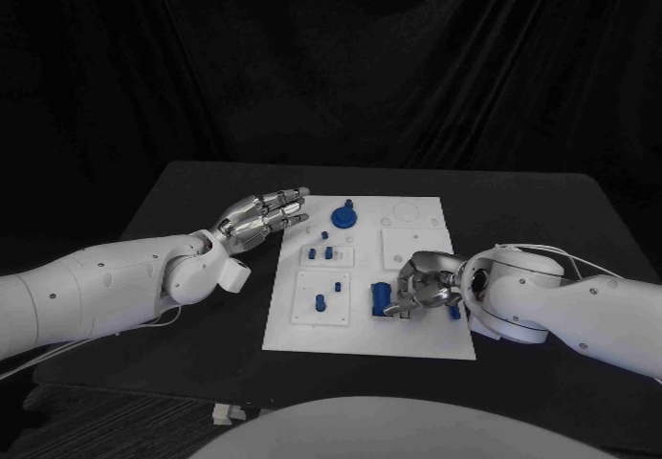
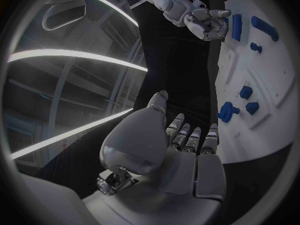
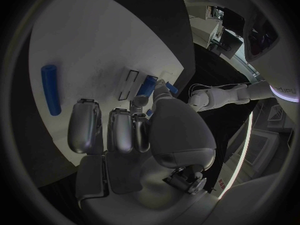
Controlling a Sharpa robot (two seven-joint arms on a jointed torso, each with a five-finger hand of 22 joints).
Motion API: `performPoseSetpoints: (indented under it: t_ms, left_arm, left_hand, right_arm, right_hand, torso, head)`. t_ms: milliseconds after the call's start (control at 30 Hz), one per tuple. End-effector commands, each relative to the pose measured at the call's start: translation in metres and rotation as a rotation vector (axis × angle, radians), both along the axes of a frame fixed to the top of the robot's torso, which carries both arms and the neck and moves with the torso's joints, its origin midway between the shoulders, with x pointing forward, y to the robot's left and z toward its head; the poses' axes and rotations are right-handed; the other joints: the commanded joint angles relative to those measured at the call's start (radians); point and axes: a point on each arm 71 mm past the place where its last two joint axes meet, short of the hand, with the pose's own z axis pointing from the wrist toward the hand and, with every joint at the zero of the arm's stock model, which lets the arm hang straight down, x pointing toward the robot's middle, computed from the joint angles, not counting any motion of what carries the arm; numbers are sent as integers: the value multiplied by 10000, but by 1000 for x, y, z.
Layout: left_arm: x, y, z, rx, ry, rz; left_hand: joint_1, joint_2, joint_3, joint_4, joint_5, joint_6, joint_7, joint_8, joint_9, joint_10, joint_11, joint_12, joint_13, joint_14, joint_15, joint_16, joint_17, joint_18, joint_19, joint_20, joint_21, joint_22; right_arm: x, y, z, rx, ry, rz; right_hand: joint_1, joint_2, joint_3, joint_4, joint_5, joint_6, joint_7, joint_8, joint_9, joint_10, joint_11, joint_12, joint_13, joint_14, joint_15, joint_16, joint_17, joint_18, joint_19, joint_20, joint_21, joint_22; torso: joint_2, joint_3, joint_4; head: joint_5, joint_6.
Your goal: Assemble the parts on the task board
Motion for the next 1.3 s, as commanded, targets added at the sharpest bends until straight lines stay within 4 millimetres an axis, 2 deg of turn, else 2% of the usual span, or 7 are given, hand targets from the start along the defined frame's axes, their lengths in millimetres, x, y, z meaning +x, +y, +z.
performPoseSetpoints:
  t_ms: [33,300,467,533,800,1000,1300]
  left_arm:
    - [-1,-1,1,-180,-16,-46]
    - [0,0,0,-151,-5,-26]
    - [0,1,0,-134,-6,-8]
    - [0,1,0,-128,-1,-2]
    - [-1,2,0,-110,2,24]
    - [0,1,0,-128,3,-3]
    - [0,0,0,-149,17,-44]
  left_hand:
    - [-35,69,49,27,45,75,17,40,13,82,27,54,18,52,32,51,16,175,39,28,69,14]
    - [-33,70,56,29,45,106,34,52,17,95,45,76,21,82,54,82,29,173,49,29,75,22]
    - [-32,68,58,31,47,127,41,61,19,106,50,90,23,98,62,97,35,173,56,29,79,28]
    - [-32,68,58,31,47,127,41,61,19,106,50,90,23,98,62,97,35,173,56,29,79,28]
    - [-32,65,59,32,48,136,43,65,20,113,51,100,25,111,66,112,40,173,61,29,82,31]
    - [-31,65,60,33,49,137,44,67,20,115,51,104,25,117,70,117,42,173,62,29,82,30]
    - [-30,67,62,34,51,135,44,67,19,116,53,107,25,119,73,119,43,172,63,29,82,29]
  right_arm:
    - [3,-6,12,402,-648,-279]
    - [19,-35,44,26,-1325,-1066]
    - [26,-56,51,-926,-1094,-1480]
    - [29,-65,50,-1545,-981,-1530]
    - [31,-84,40,-3031,-1035,-1542]
    - [28,-89,32,-3555,-1182,-1481]
    - [25,-87,23,-3747,-1163,-1420]
  right_hand:
    - [-100,-350,217,435,-24,-357,3,-634,-400,1046,-40,63,2635,496,-80,-24,41,20,201,-83,16,1780]
    - [-1332,-748,481,669,-8,311,55,-1912,-1729,1046,11,63,2635,519,-40,55,177,-2,233,-59,132,1809]
    - [-1701,-154,700,591,227,841,188,-3201,-3003,1046,107,63,2635,521,40,71,190,-17,250,11,219,1830]
    - [-1450,-64,673,548,960,1171,261,-3902,-3723,1046,172,63,2635,500,95,24,82,-9,232,66,189,1818]
    - [-981,95,645,465,2184,1578,326,-4691,-4562,1046,237,63,2635,484,150,-31,-33,-3,218,123,169,1811]
    - [-748,191,656,381,2501,1872,307,-5002,-4889,1046,227,63,2635,480,139,-49,-73,-2,219,119,171,1811]
    - [-639,311,532,381,2483,2265,411,-6068,-5876,1046,309,63,2635,472,194,-81,-154,-5,218,155,160,1808]
  torso:
    - [-2,2,-4]
    - [-15,-1,-4]
    - [-15,-2,-5]
    - [-19,-4,-6]
    - [-18,-14,-2]
    - [14,-1,-3]
    - [-1,-3,-9]
  head:
    - [2,-2]
    - [-38,-2]
    - [-51,-2]
    - [-43,-2]
    - [-62,-2]
    - [-74,-2]
    - [-94,-2]
